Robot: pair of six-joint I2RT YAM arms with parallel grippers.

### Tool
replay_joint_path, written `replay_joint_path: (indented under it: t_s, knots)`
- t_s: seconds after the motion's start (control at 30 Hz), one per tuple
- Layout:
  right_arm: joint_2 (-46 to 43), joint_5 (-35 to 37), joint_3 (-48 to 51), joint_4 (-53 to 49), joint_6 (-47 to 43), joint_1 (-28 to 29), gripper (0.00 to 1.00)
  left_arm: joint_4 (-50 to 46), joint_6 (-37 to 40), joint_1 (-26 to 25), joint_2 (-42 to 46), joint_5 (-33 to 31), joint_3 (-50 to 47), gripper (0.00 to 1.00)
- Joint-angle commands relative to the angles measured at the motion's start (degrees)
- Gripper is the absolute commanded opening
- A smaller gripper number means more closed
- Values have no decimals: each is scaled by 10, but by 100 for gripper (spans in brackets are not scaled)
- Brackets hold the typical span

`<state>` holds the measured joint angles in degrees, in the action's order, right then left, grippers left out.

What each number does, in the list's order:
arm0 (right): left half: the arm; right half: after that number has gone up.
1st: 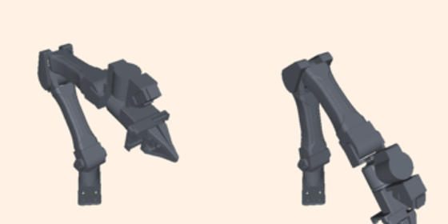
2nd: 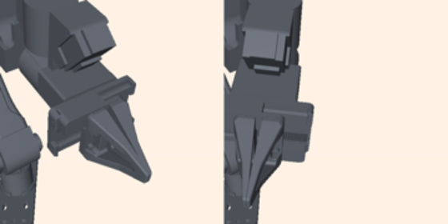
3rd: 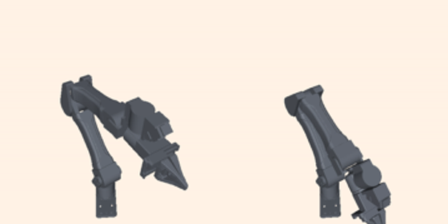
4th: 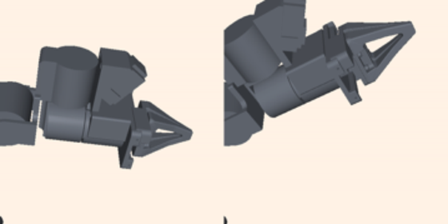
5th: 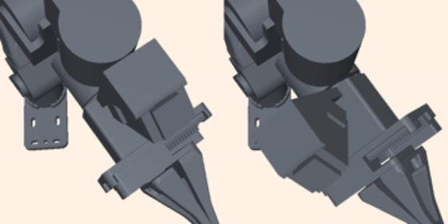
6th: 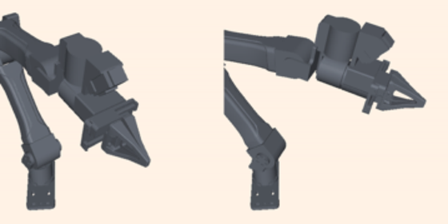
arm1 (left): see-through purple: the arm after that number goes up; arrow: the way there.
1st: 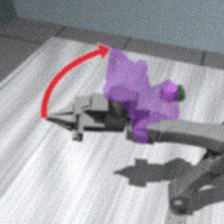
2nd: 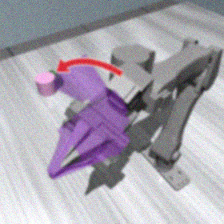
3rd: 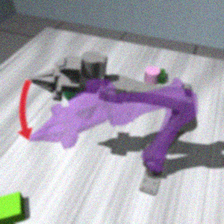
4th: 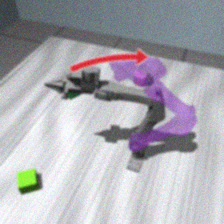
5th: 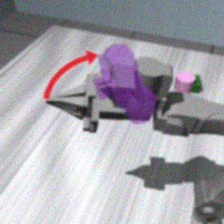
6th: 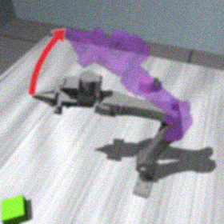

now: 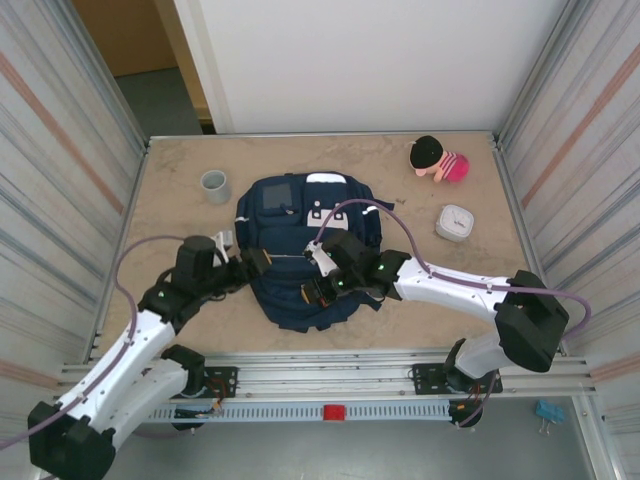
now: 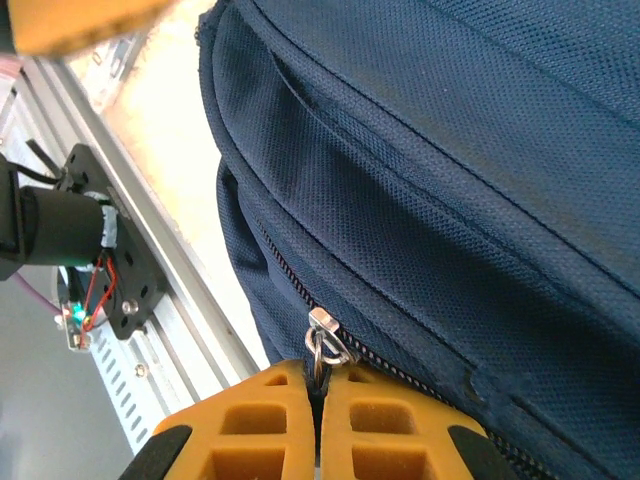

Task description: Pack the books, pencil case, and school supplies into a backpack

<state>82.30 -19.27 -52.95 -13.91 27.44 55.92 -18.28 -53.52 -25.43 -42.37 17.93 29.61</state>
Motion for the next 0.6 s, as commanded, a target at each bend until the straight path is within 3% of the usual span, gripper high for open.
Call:
replay_joint_path:
  t_s: [0.0,0.17,0.3,0.43,0.57]
  knots:
    - [1,-15,-26,7,-7,5,0,25,-87,-32,22,-44,-40,67]
    - [-1,-17,-27,7,-6,5,0,114,-106,-37,-7,-39,-75,68]
    - [-2,-17,-22,11,3,5,0,162,-89,-37,-61,-27,-62,61]
    - [-5,-16,-21,10,10,5,0,163,-57,-37,-99,-30,-37,40]
    - [-16,-9,-25,-8,17,-3,0,89,0,-27,-110,-70,-4,20]
